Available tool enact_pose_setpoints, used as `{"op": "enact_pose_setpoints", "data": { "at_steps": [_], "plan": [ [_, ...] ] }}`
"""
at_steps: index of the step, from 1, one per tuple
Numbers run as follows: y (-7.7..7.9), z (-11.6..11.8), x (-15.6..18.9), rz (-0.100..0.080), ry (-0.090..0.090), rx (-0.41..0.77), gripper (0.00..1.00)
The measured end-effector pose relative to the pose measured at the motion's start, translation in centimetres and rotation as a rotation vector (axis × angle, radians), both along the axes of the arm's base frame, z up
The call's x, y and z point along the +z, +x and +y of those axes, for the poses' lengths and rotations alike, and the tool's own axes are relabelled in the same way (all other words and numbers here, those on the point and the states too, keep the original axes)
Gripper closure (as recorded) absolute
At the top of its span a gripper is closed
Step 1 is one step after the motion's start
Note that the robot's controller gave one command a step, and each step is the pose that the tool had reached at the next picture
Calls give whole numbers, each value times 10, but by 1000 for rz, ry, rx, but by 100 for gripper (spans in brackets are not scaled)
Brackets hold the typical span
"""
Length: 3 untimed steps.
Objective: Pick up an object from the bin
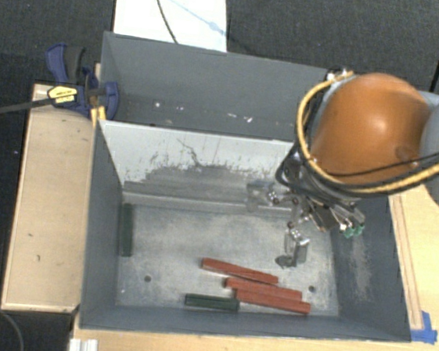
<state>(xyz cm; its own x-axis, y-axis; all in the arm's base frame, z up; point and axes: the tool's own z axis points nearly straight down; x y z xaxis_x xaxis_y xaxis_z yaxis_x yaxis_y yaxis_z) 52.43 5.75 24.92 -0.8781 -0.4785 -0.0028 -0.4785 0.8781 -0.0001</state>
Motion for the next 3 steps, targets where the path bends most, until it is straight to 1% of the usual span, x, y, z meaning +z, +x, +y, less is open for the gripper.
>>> {"op": "enact_pose_setpoints", "data": {
  "at_steps": [1,2,3],
  "plan": [
    [-39,-27,-120,9,-1,158,0],
    [-17,-14,-181,5,0,44,0],
    [-15,-14,-176,2,-1,41,100]
  ]
}}
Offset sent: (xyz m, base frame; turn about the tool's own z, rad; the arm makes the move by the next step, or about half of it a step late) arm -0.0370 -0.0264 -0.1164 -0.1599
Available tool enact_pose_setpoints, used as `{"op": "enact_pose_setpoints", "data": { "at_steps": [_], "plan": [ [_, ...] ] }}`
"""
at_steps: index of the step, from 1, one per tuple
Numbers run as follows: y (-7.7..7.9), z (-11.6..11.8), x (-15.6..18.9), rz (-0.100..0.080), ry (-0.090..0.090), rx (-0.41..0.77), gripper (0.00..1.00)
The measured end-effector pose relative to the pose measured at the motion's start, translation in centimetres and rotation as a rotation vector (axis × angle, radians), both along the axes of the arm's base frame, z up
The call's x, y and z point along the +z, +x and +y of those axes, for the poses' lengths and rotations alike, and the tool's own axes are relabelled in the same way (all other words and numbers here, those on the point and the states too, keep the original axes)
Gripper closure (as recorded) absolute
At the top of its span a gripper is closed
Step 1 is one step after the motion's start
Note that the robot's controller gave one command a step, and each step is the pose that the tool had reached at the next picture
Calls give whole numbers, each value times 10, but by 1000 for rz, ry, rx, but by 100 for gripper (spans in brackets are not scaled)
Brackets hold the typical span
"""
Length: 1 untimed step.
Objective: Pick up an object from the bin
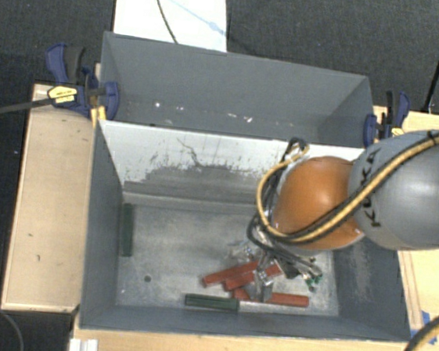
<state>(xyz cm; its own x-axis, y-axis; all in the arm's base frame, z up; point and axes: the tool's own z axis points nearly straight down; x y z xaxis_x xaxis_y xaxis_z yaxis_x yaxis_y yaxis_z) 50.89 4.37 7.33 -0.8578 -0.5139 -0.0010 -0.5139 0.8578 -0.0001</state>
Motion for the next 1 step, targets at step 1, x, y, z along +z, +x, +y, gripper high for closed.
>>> {"op": "enact_pose_setpoints", "data": {
  "at_steps": [1],
  "plan": [
    [8,5,194,-10,1,-14,100]
  ]
}}
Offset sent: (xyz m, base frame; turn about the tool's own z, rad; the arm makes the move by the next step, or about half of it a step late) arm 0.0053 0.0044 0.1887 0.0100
